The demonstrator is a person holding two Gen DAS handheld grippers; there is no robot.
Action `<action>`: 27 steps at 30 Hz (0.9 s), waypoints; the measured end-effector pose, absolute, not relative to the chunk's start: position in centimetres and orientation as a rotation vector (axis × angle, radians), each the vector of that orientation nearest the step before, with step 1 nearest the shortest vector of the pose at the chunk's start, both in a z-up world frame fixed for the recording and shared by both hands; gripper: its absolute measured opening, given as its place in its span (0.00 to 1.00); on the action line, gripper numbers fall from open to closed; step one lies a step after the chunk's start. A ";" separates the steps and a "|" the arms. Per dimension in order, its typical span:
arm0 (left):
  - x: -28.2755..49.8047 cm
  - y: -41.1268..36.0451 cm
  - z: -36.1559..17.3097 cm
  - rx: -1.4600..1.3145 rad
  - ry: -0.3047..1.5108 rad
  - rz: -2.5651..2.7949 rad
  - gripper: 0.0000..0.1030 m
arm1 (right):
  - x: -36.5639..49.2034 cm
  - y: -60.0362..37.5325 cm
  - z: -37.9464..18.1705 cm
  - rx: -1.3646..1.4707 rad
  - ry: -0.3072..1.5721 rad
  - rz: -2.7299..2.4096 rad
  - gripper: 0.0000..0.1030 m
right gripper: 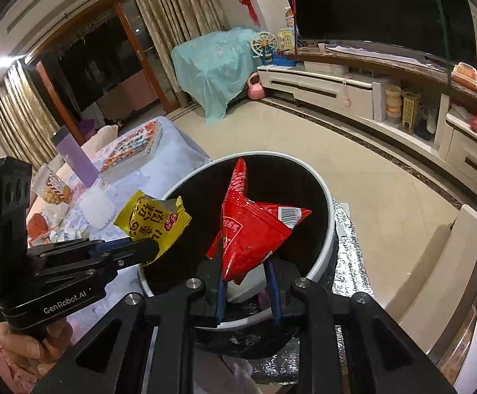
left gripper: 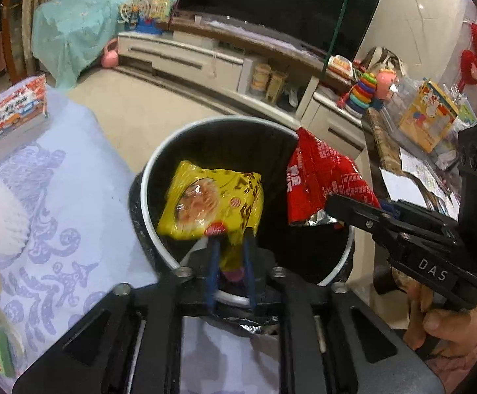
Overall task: Collect trash
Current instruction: 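Carry both packets over the bin and open both tools to drop them, then move both tools back to the table toward the remaining trash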
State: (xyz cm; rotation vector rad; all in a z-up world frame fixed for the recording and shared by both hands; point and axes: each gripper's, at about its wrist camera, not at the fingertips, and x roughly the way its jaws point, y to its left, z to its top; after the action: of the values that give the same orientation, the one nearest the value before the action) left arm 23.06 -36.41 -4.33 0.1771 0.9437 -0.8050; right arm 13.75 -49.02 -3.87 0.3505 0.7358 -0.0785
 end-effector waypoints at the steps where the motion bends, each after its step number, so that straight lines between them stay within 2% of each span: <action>1: 23.1 -36.3 -4.4 0.177 0.944 -0.797 0.37 | 13.8 -49.1 -4.0 0.351 0.742 -0.079 0.26; 3: 23.2 -36.0 -4.4 0.170 0.937 -0.782 0.43 | 13.9 -49.3 -4.1 0.354 0.751 -0.081 0.36; 8: 23.0 -34.9 -4.2 0.150 0.923 -0.770 0.44 | 13.4 -49.9 -4.0 0.374 0.738 -0.093 0.43; 11: 22.7 -34.1 -4.0 0.128 0.914 -0.766 0.50 | 13.1 -49.8 -3.8 0.387 0.725 -0.086 0.55; 13: 22.3 -33.2 -3.8 0.118 0.900 -0.754 0.55 | 12.9 -49.6 -3.6 0.384 0.713 -0.088 0.56; 15: 21.9 -32.2 -3.8 0.102 0.891 -0.740 0.56 | 12.6 -49.3 -3.4 0.386 0.702 -0.088 0.63; 27: 18.5 -24.0 -4.8 0.019 0.887 -0.638 0.57 | 10.2 -45.8 -2.5 0.426 0.634 -0.057 0.79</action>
State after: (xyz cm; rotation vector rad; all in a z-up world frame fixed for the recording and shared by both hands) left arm 18.49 -24.00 -4.84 0.0190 0.8867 -0.6380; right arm 10.20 -45.77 -2.47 0.4258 0.6340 -0.0568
